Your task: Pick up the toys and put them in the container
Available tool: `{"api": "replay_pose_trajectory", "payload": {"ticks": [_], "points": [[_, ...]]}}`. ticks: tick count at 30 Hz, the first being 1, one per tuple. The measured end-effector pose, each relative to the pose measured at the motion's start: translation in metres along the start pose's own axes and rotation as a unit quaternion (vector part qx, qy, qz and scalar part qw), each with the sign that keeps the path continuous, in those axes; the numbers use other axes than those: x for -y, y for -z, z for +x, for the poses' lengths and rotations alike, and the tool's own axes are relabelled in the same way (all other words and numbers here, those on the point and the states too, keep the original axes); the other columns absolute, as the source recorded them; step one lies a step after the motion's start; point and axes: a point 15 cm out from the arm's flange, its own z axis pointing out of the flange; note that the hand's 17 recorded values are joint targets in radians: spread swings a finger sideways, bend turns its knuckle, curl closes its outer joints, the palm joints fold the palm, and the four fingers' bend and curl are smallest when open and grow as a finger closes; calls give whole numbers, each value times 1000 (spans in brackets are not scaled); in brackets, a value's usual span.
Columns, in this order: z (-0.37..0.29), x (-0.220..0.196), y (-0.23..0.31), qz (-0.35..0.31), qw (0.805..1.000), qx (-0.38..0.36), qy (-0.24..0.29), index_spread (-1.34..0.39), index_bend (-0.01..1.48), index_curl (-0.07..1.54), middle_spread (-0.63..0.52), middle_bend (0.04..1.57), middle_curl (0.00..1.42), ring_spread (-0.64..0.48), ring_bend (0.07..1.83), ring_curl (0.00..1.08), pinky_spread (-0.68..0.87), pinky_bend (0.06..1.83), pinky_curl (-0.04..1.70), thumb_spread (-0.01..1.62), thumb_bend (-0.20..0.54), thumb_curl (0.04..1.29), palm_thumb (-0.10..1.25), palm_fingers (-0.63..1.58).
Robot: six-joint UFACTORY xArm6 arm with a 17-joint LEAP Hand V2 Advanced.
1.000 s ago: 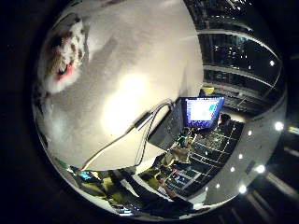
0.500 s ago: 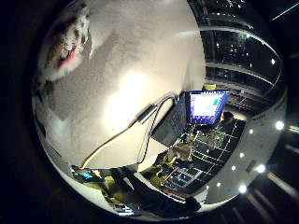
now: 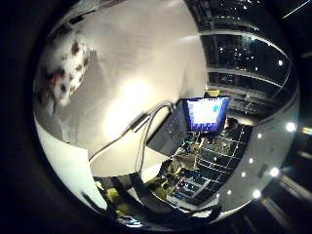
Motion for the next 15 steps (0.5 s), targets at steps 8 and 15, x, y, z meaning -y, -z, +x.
{"api": "replay_pose_trajectory", "payload": {"ticks": [8, 15], "points": [[3, -28, 84, -31, 998, 25, -50, -274, 991, 736, -131, 1195, 653, -214, 1252, 580, -409, 1109, 559, 802, -23, 526, 981, 1239], [-45, 35, 183, 33, 987, 144, -66, -261, 1024, 747, -119, 1240, 652, -205, 1291, 590, -376, 1143, 591, 799, -21, 574, 1007, 1205]]}}
